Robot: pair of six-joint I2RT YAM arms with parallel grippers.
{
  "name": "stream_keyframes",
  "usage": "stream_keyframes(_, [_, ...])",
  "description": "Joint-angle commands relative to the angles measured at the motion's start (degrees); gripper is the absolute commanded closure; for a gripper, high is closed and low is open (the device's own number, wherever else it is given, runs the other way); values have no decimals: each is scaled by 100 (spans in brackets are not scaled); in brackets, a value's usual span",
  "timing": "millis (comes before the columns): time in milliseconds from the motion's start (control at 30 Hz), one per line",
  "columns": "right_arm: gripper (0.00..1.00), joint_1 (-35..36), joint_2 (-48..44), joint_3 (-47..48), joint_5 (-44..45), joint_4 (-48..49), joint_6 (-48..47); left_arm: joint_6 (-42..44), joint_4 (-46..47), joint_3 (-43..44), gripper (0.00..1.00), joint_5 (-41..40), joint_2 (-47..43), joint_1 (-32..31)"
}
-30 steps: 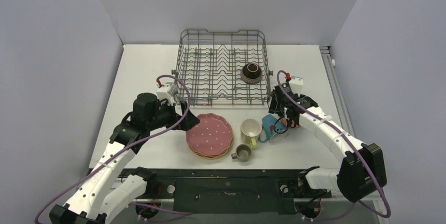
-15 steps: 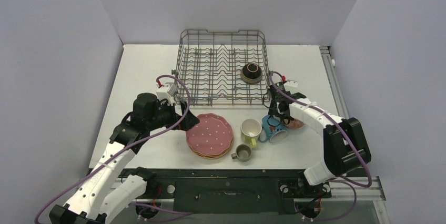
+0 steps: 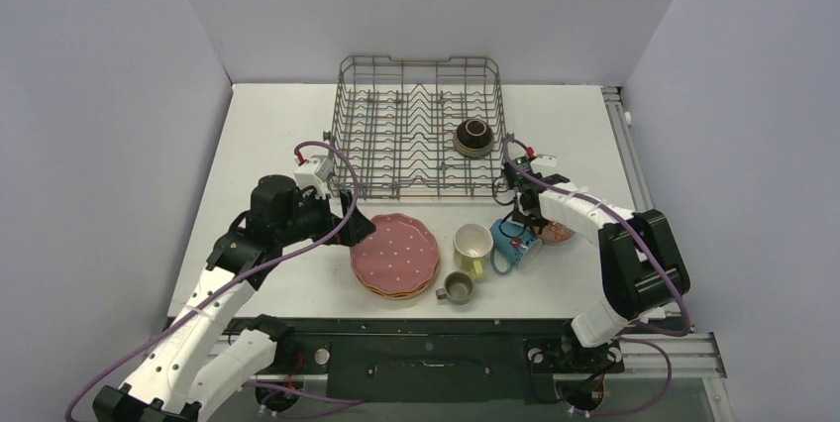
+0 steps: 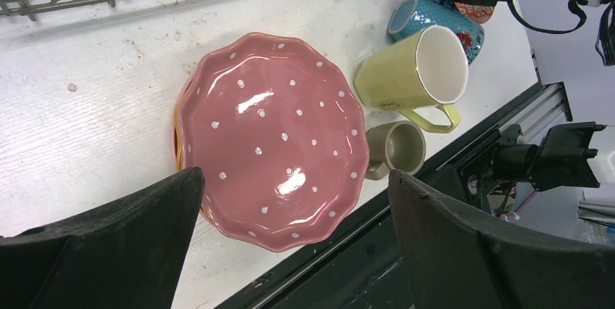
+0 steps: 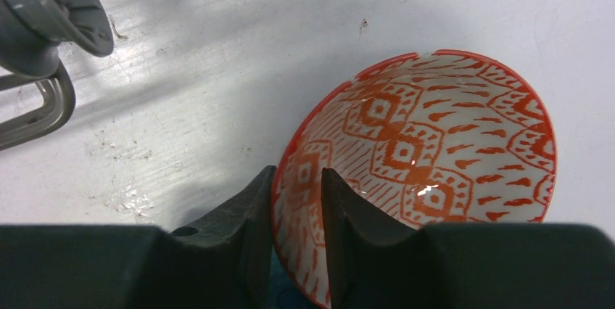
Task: Load the mixed dishes into the dish rack
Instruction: Pick up the bowl from the center of the board.
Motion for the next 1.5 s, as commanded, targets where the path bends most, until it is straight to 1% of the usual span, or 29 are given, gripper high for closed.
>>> stream_keyframes(0, [78,-58,-49,184,226,57,-25,45,94,-1,4,-54,-23,35])
stream_keyframes(67, [85,-58,-79,199,241,26,-36,53,93,-4,4,-59,-20,35])
stream_keyframes(100, [91,-58,-107,216,253,-8,-44,54,93,-5,4,-54,-17,35])
stream_keyframes(133, [94,-62,-120,229,281,-31,-53,54,93,-7,4,-53,-17,35])
stream_keyframes(167, [100,-66,-161,260,304,-88,-65,54,97,-4,4,-57,-16,35])
stream_keyframes(367, [100,-67,-478,380,446,-279,-218,54,92,0,4,-47,-16,35])
stream_keyframes(567, [100,93,-989,463,965,-492,-360,63,124,-6,4,-30,-16,35])
stream_keyframes(633, [100,283,-1148,537,1239,-615,-418,63,155,-3,4,-6,3,34])
stream_keyframes(667, [100,509,-1185,608,1341,-720,-432,70,159,-1,4,14,19,35])
stream_keyframes(767, [100,878,-1348,804,1858,-954,-523,72,175,17,4,59,43,43])
stream_keyframes(800, [100,1053,-1421,887,1883,-1020,-575,72,188,16,4,66,45,44])
stream_keyframes(900, [100,1277,-1635,982,1664,-1038,-709,59,196,12,4,79,45,37])
stream_keyframes(967, [100,1517,-1830,1010,1667,-1018,-894,55,182,15,4,66,45,36])
stream_keyframes(1033, [100,1974,-2002,1043,1726,-1023,-1108,48,181,20,4,51,45,35])
stream_keyframes(1267, [100,3075,-2353,1155,1567,-1097,-1837,68,88,213,4,91,128,35])
stream_keyframes(1367, [100,3572,-2501,1040,1540,-993,-2082,151,-183,471,4,-2,189,35])
stream_keyframes(1467, [100,3918,-2648,946,1483,-967,-2375,217,-392,680,4,-94,182,35])
